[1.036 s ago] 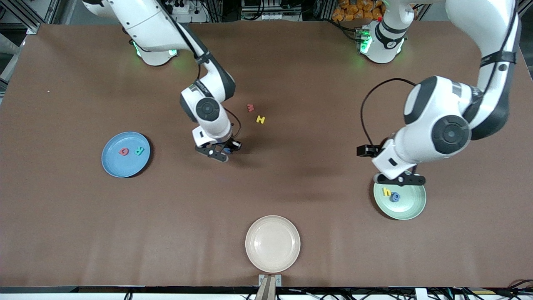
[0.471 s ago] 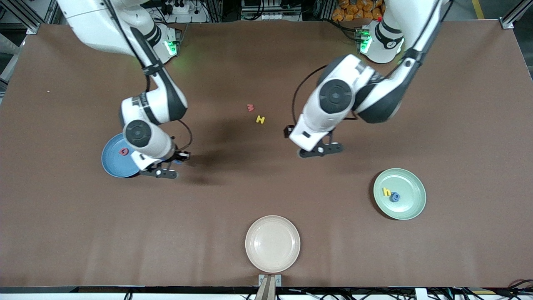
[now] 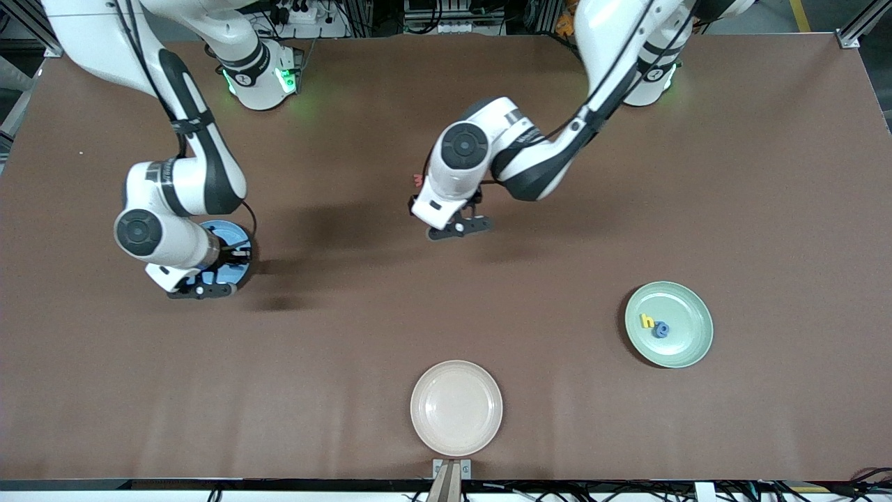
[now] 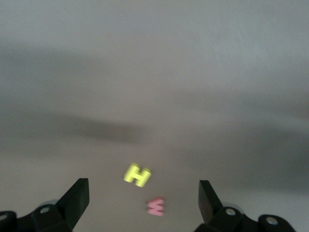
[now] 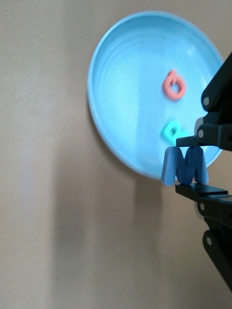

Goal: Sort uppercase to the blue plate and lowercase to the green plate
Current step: 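Carry the blue M to the blue plate while the left gripper reaches the pink m, then open the right gripper over the blue plate while the left gripper grasps the m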

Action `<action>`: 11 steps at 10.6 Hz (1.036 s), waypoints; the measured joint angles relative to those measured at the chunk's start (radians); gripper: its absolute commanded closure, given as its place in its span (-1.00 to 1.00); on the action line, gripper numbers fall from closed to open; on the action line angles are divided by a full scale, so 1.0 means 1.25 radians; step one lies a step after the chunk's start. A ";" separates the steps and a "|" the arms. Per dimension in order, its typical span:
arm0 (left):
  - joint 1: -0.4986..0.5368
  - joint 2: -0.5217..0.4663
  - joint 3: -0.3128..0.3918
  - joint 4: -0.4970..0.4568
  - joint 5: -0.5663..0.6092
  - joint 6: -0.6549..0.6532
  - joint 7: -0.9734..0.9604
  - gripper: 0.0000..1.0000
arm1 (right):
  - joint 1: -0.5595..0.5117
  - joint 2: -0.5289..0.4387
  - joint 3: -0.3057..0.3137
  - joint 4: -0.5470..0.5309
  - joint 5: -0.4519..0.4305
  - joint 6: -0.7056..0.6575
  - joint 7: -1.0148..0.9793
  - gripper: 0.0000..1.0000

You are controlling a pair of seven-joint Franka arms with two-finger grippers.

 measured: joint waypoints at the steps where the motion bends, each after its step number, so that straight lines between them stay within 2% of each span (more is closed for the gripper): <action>1: -0.029 0.017 0.002 0.000 0.000 0.016 -0.026 -1.00 | -0.007 -0.018 -0.012 -0.026 0.000 -0.013 -0.028 0.58; 3: -0.072 0.035 0.005 -0.001 0.001 0.019 -0.062 -1.00 | -0.035 -0.030 -0.032 -0.085 0.000 0.006 -0.072 0.55; 5: -0.092 0.052 0.006 -0.002 0.006 0.019 -0.073 -1.00 | -0.064 -0.029 -0.034 -0.142 0.000 0.057 -0.087 0.37; 6: -0.098 0.064 0.006 -0.002 0.018 0.019 -0.073 -1.00 | -0.068 -0.029 -0.034 -0.157 0.000 0.066 -0.087 0.08; 7: -0.105 0.076 0.006 -0.002 0.029 0.019 -0.073 -1.00 | -0.068 -0.029 -0.034 -0.163 0.000 0.069 -0.087 0.03; 8: -0.110 0.086 0.007 -0.002 0.032 0.020 -0.073 -1.00 | -0.068 -0.029 -0.034 -0.164 0.000 0.071 -0.087 -0.15; 11: -0.125 0.104 0.012 -0.001 0.036 0.023 -0.079 -0.95 | -0.068 -0.029 -0.033 -0.163 0.001 0.082 -0.086 -0.18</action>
